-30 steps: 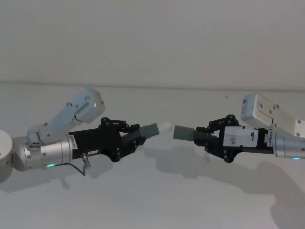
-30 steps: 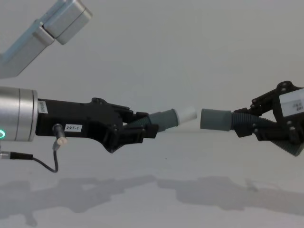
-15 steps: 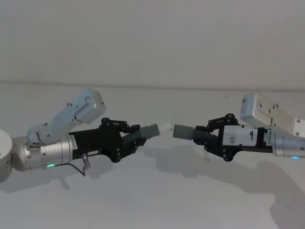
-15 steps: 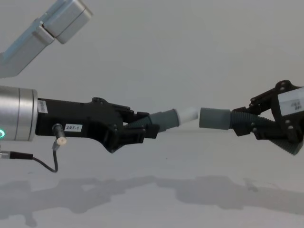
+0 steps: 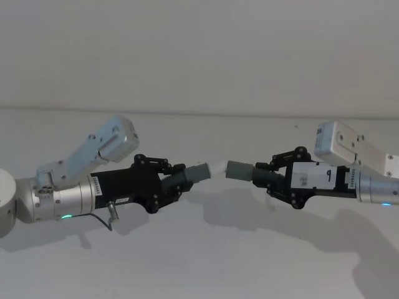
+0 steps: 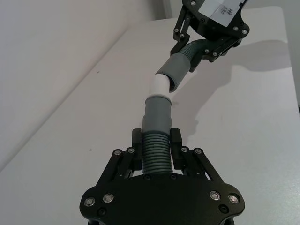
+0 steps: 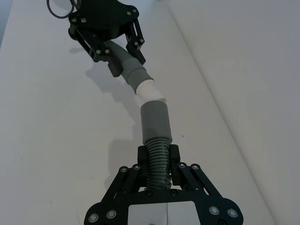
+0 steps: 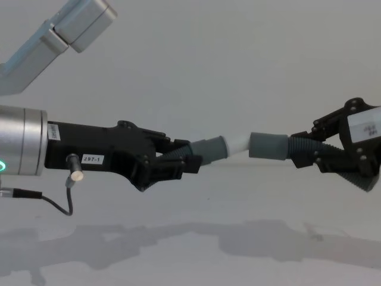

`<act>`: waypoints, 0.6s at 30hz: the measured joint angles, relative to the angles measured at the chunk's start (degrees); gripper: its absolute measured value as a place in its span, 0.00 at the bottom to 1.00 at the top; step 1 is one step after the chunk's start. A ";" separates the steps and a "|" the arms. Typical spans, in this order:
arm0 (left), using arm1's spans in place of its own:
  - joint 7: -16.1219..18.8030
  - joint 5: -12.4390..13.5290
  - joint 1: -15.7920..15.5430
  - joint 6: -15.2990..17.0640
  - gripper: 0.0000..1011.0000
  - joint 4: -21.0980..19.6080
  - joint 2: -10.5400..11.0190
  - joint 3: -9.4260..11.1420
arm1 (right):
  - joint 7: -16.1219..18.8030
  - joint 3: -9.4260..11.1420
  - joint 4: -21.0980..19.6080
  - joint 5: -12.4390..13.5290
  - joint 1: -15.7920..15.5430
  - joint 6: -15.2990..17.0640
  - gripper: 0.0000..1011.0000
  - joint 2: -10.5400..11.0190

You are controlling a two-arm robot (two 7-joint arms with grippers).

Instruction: Use both hands to pick up one end of the pipe from the table, align the ends, and insert them.

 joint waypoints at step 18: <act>-1.00 0.07 -0.76 -0.35 0.34 0.00 0.29 1.03 | 0.06 -0.10 -0.86 -0.35 0.10 -0.76 0.27 0.20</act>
